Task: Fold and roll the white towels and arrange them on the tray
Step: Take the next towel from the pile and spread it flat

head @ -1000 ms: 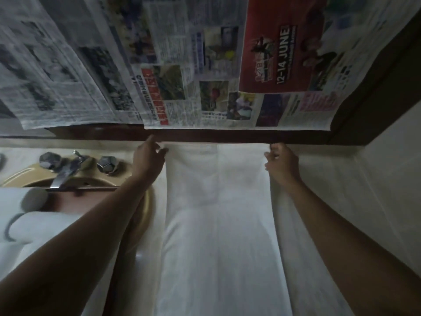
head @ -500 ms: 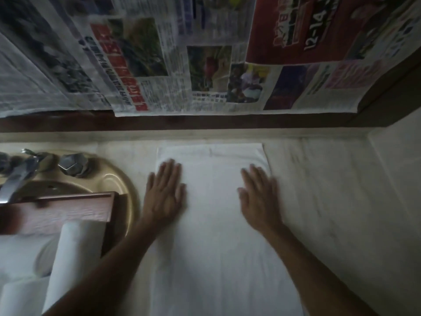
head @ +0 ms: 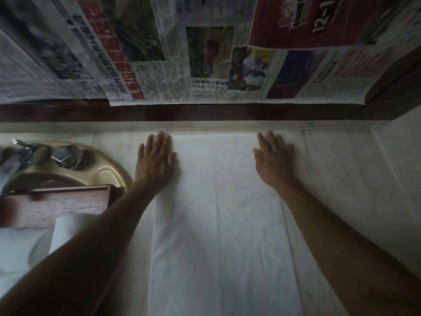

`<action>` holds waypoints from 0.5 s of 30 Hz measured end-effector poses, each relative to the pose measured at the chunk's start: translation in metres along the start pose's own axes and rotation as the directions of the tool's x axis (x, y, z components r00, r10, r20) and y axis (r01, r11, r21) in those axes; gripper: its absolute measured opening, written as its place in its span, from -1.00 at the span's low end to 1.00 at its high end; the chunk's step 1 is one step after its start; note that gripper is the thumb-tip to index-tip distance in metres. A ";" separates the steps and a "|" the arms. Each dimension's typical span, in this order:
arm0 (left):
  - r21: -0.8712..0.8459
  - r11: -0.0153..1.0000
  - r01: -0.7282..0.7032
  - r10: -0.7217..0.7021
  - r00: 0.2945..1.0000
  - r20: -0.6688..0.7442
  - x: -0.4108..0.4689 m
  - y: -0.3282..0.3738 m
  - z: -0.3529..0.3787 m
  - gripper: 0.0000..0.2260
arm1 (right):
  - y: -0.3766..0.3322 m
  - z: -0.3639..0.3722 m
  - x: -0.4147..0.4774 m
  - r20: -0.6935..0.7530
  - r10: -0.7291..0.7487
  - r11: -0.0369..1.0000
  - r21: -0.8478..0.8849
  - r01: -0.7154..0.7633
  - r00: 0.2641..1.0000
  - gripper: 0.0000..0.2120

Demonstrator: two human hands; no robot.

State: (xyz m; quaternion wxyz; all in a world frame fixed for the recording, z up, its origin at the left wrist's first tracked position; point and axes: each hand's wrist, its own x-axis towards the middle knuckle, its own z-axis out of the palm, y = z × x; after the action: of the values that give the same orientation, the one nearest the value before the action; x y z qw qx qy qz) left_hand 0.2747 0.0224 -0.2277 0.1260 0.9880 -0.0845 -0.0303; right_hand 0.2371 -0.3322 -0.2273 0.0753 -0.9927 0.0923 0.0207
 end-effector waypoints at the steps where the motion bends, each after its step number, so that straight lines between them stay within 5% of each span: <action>1: 0.004 0.999 0.032 -0.032 0.999 -0.008 -0.003 -0.003 -0.006 -0.36 | 0.006 -0.005 -0.004 0.007 0.015 1.000 0.010 -0.015 1.000 -0.38; 5: -0.105 0.991 -0.081 0.063 0.984 -0.167 -0.076 0.047 -0.008 -0.46 | -0.029 -0.013 -0.088 -0.146 -0.037 0.993 0.109 0.053 0.989 -0.41; 11: -0.166 0.961 -0.220 0.211 0.975 -0.067 -0.234 0.083 0.037 -0.47 | -0.047 0.020 -0.236 -0.104 -0.310 0.940 0.113 0.321 0.945 -0.47; 15: -0.088 0.995 -0.038 0.025 0.990 -0.142 -0.249 0.018 0.023 -0.47 | 0.050 0.012 -0.210 -0.164 -0.013 0.999 0.048 0.021 0.986 -0.50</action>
State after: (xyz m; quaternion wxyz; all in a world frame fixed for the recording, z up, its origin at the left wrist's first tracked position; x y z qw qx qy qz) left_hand 0.0251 0.0432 -0.2356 0.1769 0.9794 -0.0895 0.0374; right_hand 0.0211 -0.3411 -0.2350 0.0923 -0.9896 0.0903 -0.0636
